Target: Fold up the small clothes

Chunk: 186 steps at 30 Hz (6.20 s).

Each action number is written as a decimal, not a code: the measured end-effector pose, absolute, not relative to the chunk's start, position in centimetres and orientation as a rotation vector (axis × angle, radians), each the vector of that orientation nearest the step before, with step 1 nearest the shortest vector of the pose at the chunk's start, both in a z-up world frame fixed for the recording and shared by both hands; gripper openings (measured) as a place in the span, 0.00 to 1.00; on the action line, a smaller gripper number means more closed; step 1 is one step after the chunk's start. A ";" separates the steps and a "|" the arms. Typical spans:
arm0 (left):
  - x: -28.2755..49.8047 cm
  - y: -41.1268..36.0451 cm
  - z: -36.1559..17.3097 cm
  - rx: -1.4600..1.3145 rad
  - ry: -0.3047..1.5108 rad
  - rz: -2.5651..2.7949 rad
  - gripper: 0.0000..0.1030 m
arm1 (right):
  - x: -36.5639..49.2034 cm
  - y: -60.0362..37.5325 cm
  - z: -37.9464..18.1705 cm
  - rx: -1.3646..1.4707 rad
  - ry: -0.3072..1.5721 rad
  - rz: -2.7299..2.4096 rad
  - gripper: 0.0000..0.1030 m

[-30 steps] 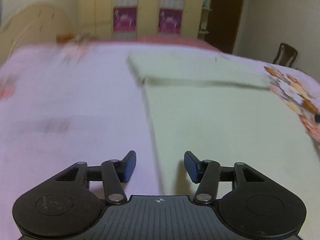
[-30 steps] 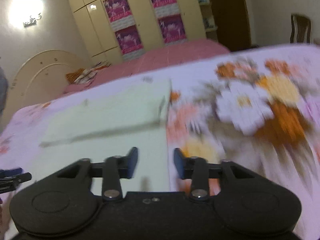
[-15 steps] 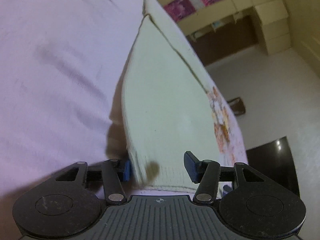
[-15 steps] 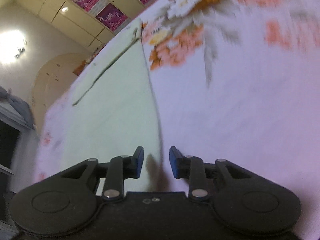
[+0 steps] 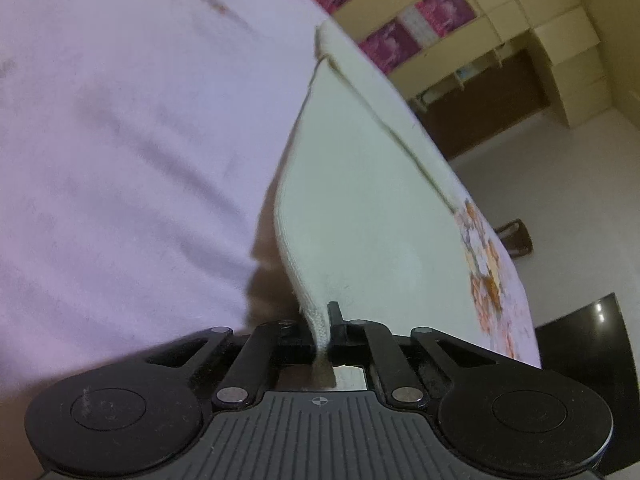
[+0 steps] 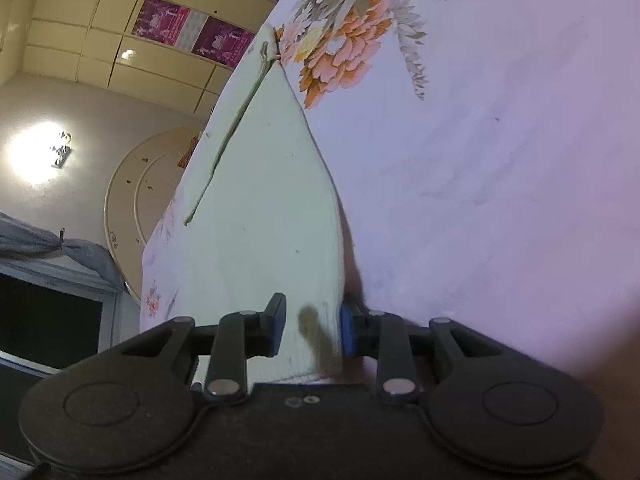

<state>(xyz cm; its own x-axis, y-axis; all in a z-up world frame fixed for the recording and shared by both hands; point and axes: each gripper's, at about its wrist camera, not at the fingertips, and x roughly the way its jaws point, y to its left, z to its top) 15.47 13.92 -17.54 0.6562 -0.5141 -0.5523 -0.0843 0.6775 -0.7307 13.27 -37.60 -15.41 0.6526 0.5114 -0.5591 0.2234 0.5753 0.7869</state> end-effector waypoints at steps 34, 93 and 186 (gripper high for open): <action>29.8 15.9 -4.1 -0.838 0.547 -0.353 0.04 | 25.8 -35.8 -1.3 0.789 0.552 0.264 0.04; 57.8 9.5 -9.1 -0.234 0.530 -0.306 0.03 | 51.7 -32.9 -8.6 0.187 0.560 0.247 0.04; 38.9 -2.2 -13.6 0.022 0.633 -0.261 0.70 | 38.4 -21.9 -11.3 0.101 0.638 0.208 0.37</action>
<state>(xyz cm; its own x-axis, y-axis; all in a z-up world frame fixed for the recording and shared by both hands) 38.93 -2.18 -13.58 0.7747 -0.2346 -0.5871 0.2478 0.9670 -0.0594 38.38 -21.92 -11.28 0.7832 0.2235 -0.5803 -0.1616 0.9743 0.1571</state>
